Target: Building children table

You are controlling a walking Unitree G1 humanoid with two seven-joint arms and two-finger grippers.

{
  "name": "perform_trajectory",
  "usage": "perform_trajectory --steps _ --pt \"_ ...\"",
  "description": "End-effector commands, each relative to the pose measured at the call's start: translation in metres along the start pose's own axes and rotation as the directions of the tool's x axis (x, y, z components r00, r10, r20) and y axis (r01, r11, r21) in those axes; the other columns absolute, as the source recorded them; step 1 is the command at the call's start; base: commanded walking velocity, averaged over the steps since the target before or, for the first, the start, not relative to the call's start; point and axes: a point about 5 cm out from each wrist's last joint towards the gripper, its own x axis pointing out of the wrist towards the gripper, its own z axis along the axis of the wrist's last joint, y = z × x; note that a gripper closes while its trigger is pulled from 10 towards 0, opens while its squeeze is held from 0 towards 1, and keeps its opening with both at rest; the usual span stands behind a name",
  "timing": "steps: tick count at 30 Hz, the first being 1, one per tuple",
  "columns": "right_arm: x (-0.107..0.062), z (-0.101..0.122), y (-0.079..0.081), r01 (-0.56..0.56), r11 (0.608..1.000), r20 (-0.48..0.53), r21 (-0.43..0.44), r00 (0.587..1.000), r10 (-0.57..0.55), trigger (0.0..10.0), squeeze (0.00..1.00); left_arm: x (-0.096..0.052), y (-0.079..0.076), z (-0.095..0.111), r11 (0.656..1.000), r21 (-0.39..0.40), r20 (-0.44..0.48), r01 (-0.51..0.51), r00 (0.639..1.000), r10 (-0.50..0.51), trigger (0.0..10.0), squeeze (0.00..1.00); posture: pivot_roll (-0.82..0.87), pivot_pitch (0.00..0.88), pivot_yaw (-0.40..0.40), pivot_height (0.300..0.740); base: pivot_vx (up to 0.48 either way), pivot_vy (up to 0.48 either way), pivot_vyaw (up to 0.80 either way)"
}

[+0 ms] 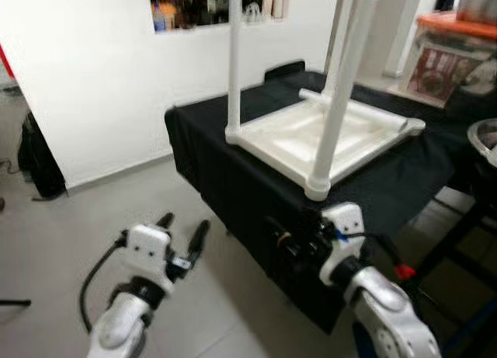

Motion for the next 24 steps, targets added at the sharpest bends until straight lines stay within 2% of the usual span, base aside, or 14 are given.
perform_trajectory --steps 1,8,12,14,15,18,20,21,24 --pt "0.004 0.001 0.005 -0.016 1.0 0.0 0.005 1.0 0.016 10.0 0.0 -0.002 0.007 0.001 0.999 0.026 -0.015 -0.022 1.0 0.023 10.0 0.0 -0.05 0.049 -0.007 0.74 0.0 0.0 0.0" --pt "0.004 0.001 0.006 -0.021 1.0 0.0 0.004 1.0 0.021 10.0 0.0 -0.002 0.007 0.003 0.999 0.044 -0.007 -0.017 1.0 0.017 10.0 0.0 -0.04 0.054 -0.004 0.74 0.0 0.0 0.0" --pt "0.004 0.004 0.0 -0.022 1.0 0.007 -0.017 1.0 0.022 10.0 0.0 -0.002 0.006 0.005 0.998 0.061 -0.005 -0.009 1.0 0.009 10.0 0.0 -0.04 0.055 -0.005 0.74 0.0 0.0 0.0" --pt "0.003 0.007 -0.004 -0.015 1.0 0.013 -0.022 1.0 0.015 10.0 0.0 -0.001 0.006 0.006 0.998 0.057 -0.001 -0.006 1.0 0.006 10.0 0.0 -0.04 0.063 -0.004 0.74 0.0 0.0 0.0" --pt "0.002 0.015 -0.012 -0.013 0.999 0.026 -0.035 1.0 0.014 10.0 0.0 0.0 0.005 0.009 0.999 0.037 0.001 0.007 1.0 -0.007 10.0 0.0 -0.05 0.077 -0.004 0.74 0.0 0.0 0.0" --pt "0.001 0.018 -0.013 -0.016 0.999 0.03 -0.045 0.999 0.017 10.0 0.0 -0.001 0.004 0.009 1.0 0.028 -0.001 0.014 1.0 -0.014 10.0 0.0 -0.05 0.08 -0.004 0.74 0.0 -0.086 0.0" --pt "0.001 0.02 -0.011 -0.028 0.999 0.033 -0.046 0.999 0.03 10.0 0.0 -0.001 0.003 0.009 1.0 0.023 -0.003 0.018 1.0 -0.018 10.0 0.0 -0.05 0.083 0.0 0.74 0.0 -0.472 0.0" --pt "0.001 0.02 -0.003 -0.06 0.996 0.024 -0.063 0.998 0.062 10.0 0.0 -0.001 0.002 0.008 1.0 0.016 -0.011 0.021 1.0 -0.021 10.0 0.0 -0.05 0.09 0.012 0.74 0.0 -0.472 0.0" --pt "0.001 0.018 0.004 -0.08 0.994 0.014 -0.08 0.997 0.081 10.0 0.0 0.0 0.002 0.007 1.0 0.012 -0.014 0.021 1.0 -0.021 10.0 0.0 -0.05 0.096 0.013 0.74 0.0 -0.472 0.0"
